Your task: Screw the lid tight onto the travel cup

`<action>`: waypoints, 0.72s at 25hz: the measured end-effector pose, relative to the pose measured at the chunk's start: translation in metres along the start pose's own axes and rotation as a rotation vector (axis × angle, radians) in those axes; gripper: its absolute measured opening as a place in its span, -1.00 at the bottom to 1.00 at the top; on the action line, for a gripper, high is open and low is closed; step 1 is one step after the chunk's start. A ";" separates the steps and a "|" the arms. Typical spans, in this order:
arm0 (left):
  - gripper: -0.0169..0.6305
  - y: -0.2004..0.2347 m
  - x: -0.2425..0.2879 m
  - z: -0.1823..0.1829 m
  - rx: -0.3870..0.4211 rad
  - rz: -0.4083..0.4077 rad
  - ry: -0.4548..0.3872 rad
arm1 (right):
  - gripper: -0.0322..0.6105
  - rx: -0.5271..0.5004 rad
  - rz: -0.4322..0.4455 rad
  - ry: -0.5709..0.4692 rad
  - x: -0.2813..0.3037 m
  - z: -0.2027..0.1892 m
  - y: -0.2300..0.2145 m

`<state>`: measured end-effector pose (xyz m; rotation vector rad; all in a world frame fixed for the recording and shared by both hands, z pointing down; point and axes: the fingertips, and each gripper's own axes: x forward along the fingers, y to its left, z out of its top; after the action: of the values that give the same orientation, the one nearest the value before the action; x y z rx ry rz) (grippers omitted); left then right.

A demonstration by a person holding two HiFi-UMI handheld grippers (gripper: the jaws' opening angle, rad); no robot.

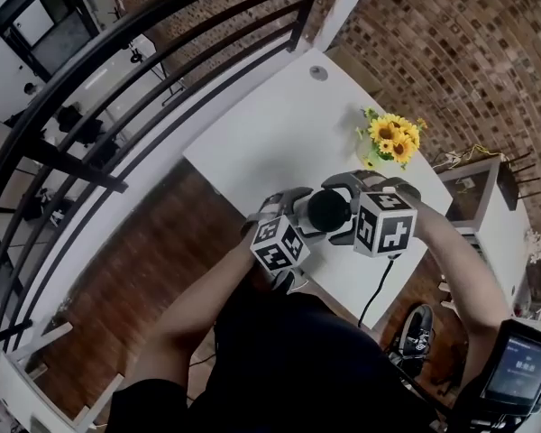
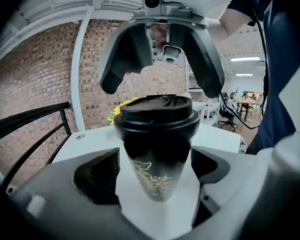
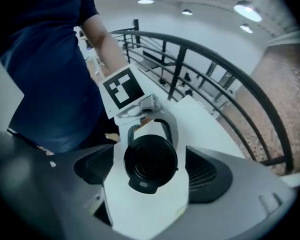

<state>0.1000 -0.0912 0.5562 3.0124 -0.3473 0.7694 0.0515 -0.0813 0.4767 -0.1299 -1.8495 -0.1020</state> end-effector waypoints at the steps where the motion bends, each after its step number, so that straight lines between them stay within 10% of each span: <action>1: 0.41 -0.001 0.004 0.000 0.016 -0.013 0.011 | 0.47 -0.030 0.061 0.029 0.006 -0.002 0.004; 6: 0.28 -0.001 0.009 0.000 0.001 0.011 -0.003 | 0.34 -0.044 0.071 0.096 0.021 -0.010 -0.002; 13: 0.27 0.000 0.007 -0.005 -0.041 0.082 0.000 | 0.33 0.879 -0.258 -0.187 0.017 -0.018 -0.023; 18: 0.28 0.002 0.007 -0.005 -0.037 0.081 0.006 | 0.45 0.817 -0.289 -0.204 0.019 -0.015 -0.019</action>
<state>0.1034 -0.0939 0.5644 2.9772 -0.4810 0.7676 0.0581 -0.1014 0.4993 0.7157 -1.9640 0.4816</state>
